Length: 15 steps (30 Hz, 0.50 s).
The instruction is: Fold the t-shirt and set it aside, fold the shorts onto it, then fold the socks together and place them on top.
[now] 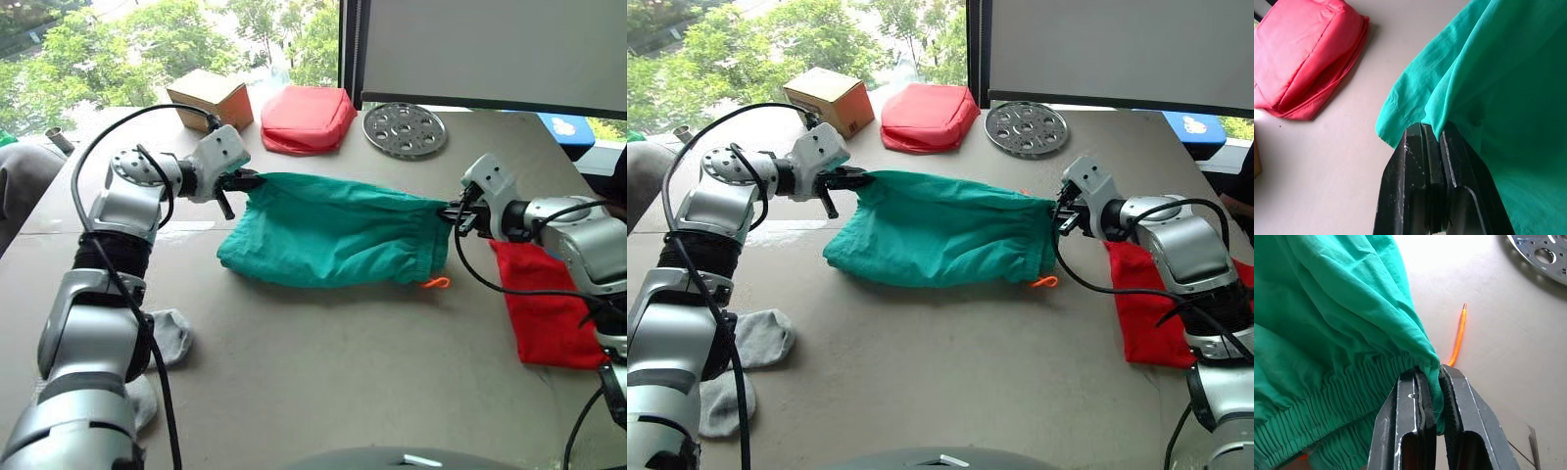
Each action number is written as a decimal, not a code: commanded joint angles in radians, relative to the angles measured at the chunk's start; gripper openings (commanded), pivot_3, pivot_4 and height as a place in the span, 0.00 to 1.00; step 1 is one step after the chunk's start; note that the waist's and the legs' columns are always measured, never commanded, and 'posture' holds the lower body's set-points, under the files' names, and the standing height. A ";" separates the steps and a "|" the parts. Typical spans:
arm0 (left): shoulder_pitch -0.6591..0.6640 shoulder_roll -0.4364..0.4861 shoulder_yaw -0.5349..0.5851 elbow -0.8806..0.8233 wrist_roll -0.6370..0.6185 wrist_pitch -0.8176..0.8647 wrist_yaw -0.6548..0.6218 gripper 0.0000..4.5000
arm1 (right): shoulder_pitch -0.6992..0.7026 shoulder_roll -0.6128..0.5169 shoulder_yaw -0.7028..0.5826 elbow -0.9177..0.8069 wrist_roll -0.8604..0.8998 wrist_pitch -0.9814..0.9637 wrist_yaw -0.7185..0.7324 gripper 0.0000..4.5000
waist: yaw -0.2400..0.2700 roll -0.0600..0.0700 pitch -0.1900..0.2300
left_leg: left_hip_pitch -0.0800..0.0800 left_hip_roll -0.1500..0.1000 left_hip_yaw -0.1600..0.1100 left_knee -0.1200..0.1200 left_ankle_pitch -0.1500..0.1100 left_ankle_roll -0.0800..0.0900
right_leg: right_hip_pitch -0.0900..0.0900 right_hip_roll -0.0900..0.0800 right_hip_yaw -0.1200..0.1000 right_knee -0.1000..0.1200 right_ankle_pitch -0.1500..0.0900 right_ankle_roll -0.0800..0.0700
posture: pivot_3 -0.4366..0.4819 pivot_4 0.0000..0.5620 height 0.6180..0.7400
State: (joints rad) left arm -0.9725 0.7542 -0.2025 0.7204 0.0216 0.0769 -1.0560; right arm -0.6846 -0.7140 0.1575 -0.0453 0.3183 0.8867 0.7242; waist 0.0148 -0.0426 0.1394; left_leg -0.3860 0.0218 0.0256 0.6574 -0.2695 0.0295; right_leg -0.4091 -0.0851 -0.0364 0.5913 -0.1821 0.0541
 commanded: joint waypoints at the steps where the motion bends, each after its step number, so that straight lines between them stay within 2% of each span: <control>1: -0.085 -0.080 0.002 0.134 0.046 -0.061 0.092 0.01 | -0.059 0.024 0.014 0.082 -0.031 -0.014 0.009 0.00 | 0.001 0.000 0.000 | 0.000 0.000 0.000 0.000 0.000 0.000 | 0.000 0.000 0.000 0.000 0.000 0.000 | 0.48 0.27 0.99; 2: -0.106 -0.109 0.006 0.183 0.058 -0.079 0.130 0.00 | -0.070 0.036 0.023 0.115 -0.052 -0.036 0.002 0.08 | 0.001 0.000 0.000 | 0.000 0.000 -0.001 0.000 0.000 0.000 | 0.000 0.000 -0.001 0.000 0.000 0.000 | 0.48 0.27 0.99; 4: -0.137 -0.146 0.007 0.273 0.084 -0.099 0.192 0.17 | -0.074 0.046 0.043 0.149 -0.085 -0.068 -0.001 0.27 | 0.000 0.000 0.000 | -0.002 0.000 -0.002 0.001 0.000 0.000 | 0.000 0.000 -0.002 0.002 0.000 0.000 | 0.48 0.27 0.99; 5: -0.142 -0.156 0.007 0.305 0.091 -0.103 0.195 0.23 | -0.073 0.053 0.042 0.158 -0.098 -0.080 -0.012 0.39 | -0.002 0.000 0.000 | -0.003 0.000 -0.002 0.001 0.000 0.000 | 0.000 0.000 -0.002 0.002 0.000 0.000 | 0.48 0.27 0.99; 8: -0.136 -0.148 0.048 0.328 0.062 -0.093 0.182 0.50 | -0.046 0.046 0.028 0.125 -0.134 -0.120 -0.040 0.66 | -0.010 0.000 0.000 | -0.004 0.000 -0.002 0.001 0.000 0.000 | -0.001 0.000 -0.002 0.003 0.001 0.001 | 0.48 0.27 0.99; 10: -0.112 -0.102 0.109 0.277 -0.010 -0.012 0.103 0.68 | 0.000 0.015 -0.002 0.053 -0.140 -0.148 -0.038 0.67 | -0.013 0.000 0.000 | -0.004 0.000 -0.002 0.001 0.000 0.000 | -0.002 0.000 -0.002 0.003 0.001 0.001 | 0.48 0.27 0.99; 13: -0.038 -0.026 0.241 0.098 -0.167 0.210 -0.001 0.68 | 0.078 -0.011 -0.090 -0.059 -0.095 -0.157 -0.022 0.67 | -0.025 0.001 0.001 | -0.006 0.001 -0.004 0.002 0.000 0.000 | -0.003 0.000 -0.003 0.003 0.001 0.001 | 0.48 0.27 0.99; 15: 0.051 0.017 0.335 -0.077 -0.273 0.382 -0.016 0.69 | 0.132 -0.008 -0.167 -0.105 -0.067 -0.185 -0.036 0.79 | -0.028 0.001 0.000 | -0.007 0.001 -0.004 0.003 0.000 0.000 | -0.003 0.000 -0.003 0.003 0.001 0.002 | 0.48 0.27 0.99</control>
State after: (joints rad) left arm -0.9593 0.7458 0.0523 0.8101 -0.1466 0.3228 -1.0477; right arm -0.5587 -0.7172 0.0776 -0.0783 0.2193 0.7304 0.6981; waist -0.0130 -0.0415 0.1398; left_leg -0.3925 0.0227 0.0213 0.6617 -0.2694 0.0294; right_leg -0.4112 -0.0852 -0.0398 0.5944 -0.1807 0.0562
